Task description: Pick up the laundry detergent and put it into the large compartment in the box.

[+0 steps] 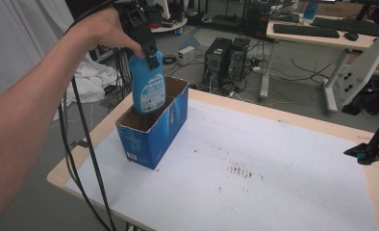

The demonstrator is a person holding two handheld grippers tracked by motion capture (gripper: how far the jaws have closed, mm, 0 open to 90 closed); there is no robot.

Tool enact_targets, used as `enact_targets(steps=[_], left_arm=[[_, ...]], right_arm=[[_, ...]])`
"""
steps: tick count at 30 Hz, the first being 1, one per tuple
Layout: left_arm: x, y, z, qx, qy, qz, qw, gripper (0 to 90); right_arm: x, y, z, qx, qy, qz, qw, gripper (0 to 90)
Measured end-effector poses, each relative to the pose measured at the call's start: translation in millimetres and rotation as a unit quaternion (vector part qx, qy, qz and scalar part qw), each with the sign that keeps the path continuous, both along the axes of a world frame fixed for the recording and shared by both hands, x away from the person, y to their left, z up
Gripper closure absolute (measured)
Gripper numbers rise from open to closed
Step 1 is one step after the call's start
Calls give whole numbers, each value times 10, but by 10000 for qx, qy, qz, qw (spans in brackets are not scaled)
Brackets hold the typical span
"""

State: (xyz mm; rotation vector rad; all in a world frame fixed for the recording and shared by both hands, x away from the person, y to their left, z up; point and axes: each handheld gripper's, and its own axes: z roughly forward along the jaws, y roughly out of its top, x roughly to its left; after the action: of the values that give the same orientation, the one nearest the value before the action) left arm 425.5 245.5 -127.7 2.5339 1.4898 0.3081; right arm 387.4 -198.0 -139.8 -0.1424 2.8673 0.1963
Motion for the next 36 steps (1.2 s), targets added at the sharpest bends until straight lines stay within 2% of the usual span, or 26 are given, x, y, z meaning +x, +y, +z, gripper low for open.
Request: enact_targets(steps=[5, 9, 17, 18, 19, 25, 32, 36], left_arm=[[-6, 19, -145, 48, 102, -99, 9999, 383], [-6, 34, -301, -35, 162, -110, 9998, 383], [-5, 43, -620, -48, 293, -249, 9992, 383], [-5, 43, -620, -48, 293, -249, 9992, 383], [-3, 43, -694, -49, 335, -279, 9990, 383], [-6, 60, -866, 24, 403, -472, 9981, 383], [-14, 100, -1018, 18, 458, -585, 9972, 383], [-22, 99, -1136, 70, 494, -739, 9960, 383]], right_arm=[[13, 5, -10, 6, 10, -3, 10000, 121], [12, 15, -23, 3, 27, 20, 10000, 122], [11, 11, -55, 1, 49, 14, 10000, 122], [11, 11, -55, 1, 49, 14, 10000, 122], [11, 9, -58, -9, 52, 2, 10000, 121], [23, 0, -84, -11, 70, 5, 10000, 122], [26, -1, -86, -5, 69, 4, 10000, 122], [27, 14, -102, -14, 78, 11, 10000, 122]])
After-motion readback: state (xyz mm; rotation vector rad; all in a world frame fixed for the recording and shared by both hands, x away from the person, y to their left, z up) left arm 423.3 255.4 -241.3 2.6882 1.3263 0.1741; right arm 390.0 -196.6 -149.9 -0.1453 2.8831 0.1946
